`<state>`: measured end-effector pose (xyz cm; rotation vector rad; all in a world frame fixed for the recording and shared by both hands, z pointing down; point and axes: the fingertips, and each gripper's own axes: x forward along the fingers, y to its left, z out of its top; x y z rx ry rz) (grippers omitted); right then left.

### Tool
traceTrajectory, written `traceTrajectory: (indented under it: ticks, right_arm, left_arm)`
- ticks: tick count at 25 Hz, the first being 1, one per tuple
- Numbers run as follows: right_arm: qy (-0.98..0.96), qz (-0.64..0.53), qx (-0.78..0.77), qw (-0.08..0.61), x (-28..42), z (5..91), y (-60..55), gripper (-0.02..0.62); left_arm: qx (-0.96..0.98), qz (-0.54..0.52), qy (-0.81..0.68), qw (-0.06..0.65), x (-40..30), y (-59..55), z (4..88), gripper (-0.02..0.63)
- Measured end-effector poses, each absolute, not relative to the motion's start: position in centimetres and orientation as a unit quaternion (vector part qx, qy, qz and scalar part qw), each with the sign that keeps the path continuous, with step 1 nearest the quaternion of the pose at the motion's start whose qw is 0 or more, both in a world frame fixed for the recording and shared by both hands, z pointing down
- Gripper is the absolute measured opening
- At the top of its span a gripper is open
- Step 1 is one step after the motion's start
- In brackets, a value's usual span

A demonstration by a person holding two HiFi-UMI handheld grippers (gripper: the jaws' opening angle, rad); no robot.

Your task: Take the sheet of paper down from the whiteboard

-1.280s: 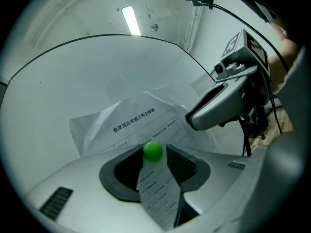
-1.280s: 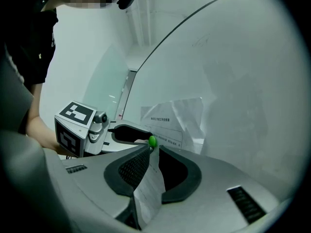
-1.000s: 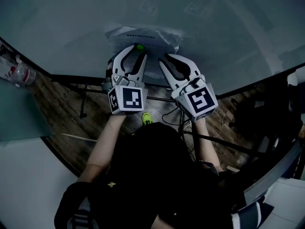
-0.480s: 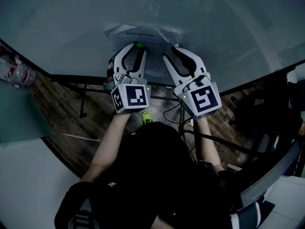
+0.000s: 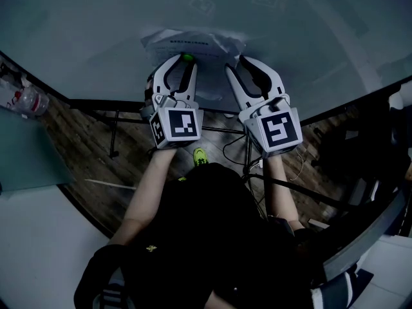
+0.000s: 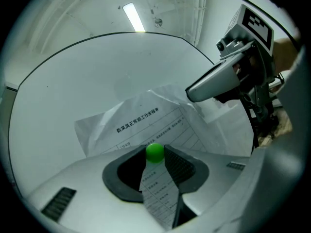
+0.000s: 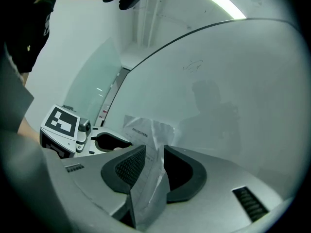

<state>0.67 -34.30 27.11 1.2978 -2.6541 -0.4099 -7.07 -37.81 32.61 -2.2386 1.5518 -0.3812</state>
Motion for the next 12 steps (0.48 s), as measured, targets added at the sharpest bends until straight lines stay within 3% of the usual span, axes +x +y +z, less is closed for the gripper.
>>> traceTrajectory:
  ticks: [12]
  right_arm:
    - [-0.868,-0.171,0.458,0.080,1.3,24.5,-35.0,0.132]
  left_arm:
    - [-0.800,-0.137,0.551,0.196,-7.0,-37.6,32.6,0.126]
